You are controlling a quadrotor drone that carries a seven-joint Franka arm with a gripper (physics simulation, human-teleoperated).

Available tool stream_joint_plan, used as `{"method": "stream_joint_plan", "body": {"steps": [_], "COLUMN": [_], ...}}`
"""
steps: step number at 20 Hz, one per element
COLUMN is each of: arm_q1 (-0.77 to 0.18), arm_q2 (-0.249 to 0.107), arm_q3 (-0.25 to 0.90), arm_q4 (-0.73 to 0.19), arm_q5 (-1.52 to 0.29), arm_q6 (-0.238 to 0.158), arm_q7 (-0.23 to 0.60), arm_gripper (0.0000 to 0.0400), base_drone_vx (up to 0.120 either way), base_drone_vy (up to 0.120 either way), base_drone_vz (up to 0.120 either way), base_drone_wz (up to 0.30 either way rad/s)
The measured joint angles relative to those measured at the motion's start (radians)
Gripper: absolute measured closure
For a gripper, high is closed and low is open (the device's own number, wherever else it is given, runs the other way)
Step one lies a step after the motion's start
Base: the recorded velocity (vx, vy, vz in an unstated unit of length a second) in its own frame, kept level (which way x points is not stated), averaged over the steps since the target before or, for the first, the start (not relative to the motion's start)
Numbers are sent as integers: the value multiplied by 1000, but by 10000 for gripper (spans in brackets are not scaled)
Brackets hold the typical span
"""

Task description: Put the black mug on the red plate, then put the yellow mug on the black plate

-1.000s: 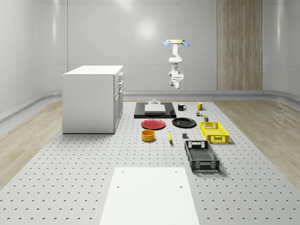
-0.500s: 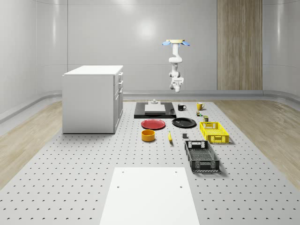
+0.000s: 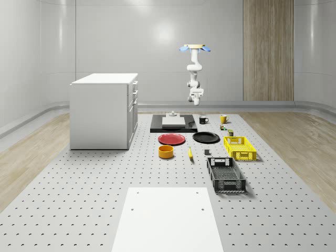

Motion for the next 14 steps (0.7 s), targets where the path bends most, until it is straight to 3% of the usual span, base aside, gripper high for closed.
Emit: {"method": "stream_joint_plan", "body": {"steps": [14], "arm_q1": [-2], "arm_q2": [-5], "arm_q3": [2], "arm_q4": [-3], "arm_q5": [-1], "arm_q6": [8], "arm_q7": [-1], "arm_gripper": [0], "base_drone_vx": [120], "base_drone_vy": [0], "base_drone_vz": [0], "base_drone_wz": [0]}}
